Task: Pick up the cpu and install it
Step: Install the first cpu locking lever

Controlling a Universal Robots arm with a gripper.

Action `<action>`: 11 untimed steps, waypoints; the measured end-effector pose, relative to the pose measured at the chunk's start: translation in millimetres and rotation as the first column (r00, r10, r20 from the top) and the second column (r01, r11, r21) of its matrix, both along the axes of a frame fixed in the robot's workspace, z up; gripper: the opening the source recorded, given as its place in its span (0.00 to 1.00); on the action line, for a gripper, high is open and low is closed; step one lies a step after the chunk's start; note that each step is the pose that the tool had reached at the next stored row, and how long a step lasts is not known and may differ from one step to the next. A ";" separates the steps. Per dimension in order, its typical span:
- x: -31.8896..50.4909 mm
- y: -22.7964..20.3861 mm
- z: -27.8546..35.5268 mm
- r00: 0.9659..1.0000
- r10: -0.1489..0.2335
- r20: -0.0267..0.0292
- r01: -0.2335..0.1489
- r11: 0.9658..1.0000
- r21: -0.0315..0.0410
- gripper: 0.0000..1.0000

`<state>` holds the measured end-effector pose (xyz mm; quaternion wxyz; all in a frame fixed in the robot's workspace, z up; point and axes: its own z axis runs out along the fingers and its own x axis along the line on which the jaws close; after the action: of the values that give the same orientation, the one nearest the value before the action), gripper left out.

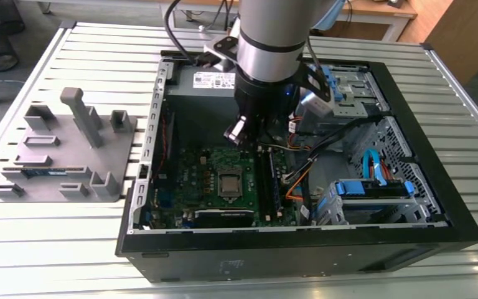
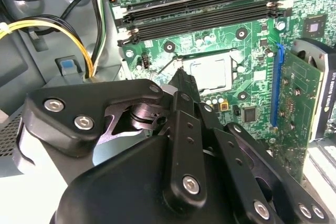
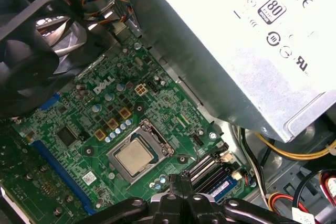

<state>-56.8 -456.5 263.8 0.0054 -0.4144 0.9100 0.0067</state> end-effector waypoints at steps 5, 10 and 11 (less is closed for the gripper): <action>0.0 4.8 -0.2 1.000 -0.002 0.000 0.002 1.000 0.000 0.11; 0.0 9.7 -0.5 1.000 -0.003 0.000 0.003 1.000 0.000 0.11; 0.0 11.0 -0.6 1.000 -0.003 0.000 0.003 1.000 0.000 0.11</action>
<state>-56.8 -445.5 263.2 0.0056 -0.4129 0.9107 0.0066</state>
